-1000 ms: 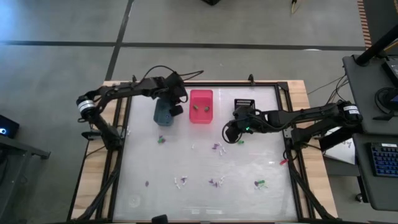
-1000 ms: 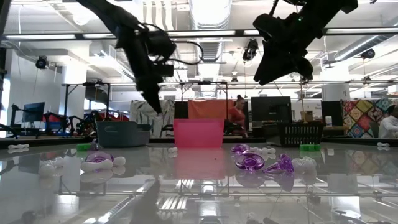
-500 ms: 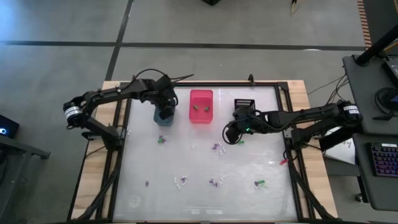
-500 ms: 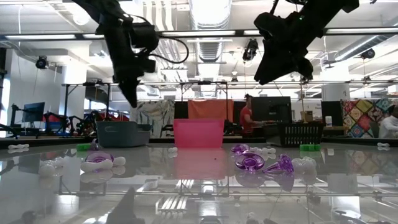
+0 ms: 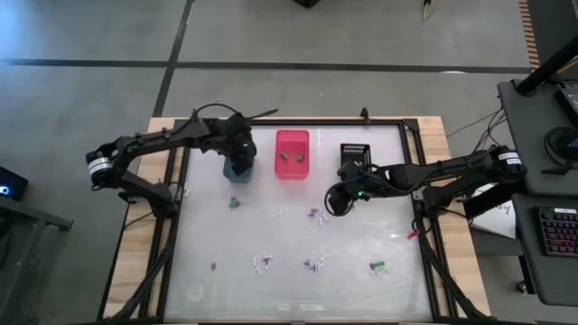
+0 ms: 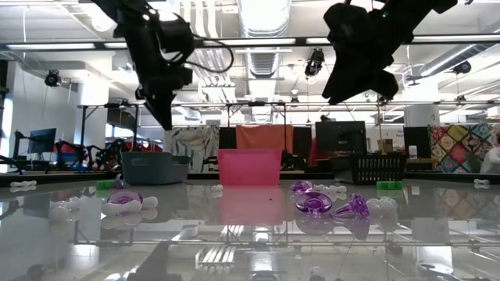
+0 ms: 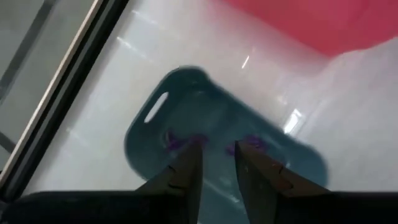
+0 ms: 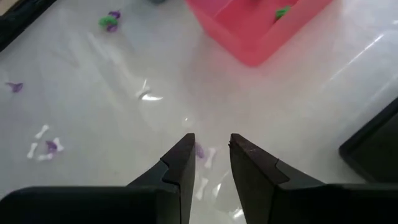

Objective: Sort Halloween decoration
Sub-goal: Put the green skeleton toy into the pink bin

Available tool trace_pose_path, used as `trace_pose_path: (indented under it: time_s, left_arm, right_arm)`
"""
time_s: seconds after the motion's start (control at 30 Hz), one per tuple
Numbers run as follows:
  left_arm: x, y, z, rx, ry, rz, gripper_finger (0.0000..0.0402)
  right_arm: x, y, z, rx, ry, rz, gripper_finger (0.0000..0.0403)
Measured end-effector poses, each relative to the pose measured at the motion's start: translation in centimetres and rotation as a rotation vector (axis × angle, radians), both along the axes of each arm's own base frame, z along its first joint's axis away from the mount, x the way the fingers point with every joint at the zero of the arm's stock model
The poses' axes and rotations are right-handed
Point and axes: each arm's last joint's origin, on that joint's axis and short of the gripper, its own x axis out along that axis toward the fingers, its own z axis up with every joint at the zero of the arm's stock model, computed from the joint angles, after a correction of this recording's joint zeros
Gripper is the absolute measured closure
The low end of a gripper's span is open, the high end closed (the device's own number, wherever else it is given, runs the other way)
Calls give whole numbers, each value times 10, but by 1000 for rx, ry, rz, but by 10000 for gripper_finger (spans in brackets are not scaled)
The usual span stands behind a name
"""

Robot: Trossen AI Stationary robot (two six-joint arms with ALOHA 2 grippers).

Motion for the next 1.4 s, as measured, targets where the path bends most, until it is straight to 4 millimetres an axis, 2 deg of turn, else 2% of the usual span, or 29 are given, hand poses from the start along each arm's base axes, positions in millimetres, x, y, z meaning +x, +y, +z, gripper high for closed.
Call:
trace_pose_path:
  time_s: [0.2,0.37,0.47,0.53,0.7,0.77,0.87,1.13,1.27,1.4]
  left_arm:
    - [-1,-27,6,62,-191,-80,324]
    - [-9,-52,5,81,-369,-181,324]
    - [-12,-64,7,113,-519,-222,324]
    - [-15,-70,10,144,-611,-243,324]
    - [-24,-78,17,194,-773,-267,324]
    - [-29,-79,19,192,-797,-258,324]
    - [-34,-81,18,177,-816,-241,324]
    - [-36,-82,12,154,-813,-221,324]
    - [-34,-81,10,144,-805,-214,324]
    - [-32,-81,7,127,-797,-200,324]
  right_arm:
    - [-4,0,-4,53,48,-21,312]
    - [-18,0,-14,108,219,-91,312]
    - [-24,1,-21,121,319,-69,312]
    - [-24,1,-25,83,376,19,312]
    - [-19,6,-37,-147,496,421,312]
    - [-16,9,-44,-205,545,535,312]
    - [-12,9,-55,-255,608,593,311]
    - [-2,10,-84,-239,727,624,272]
    - [0,10,-92,-242,759,650,253]
    - [1,11,-96,-247,762,663,251]
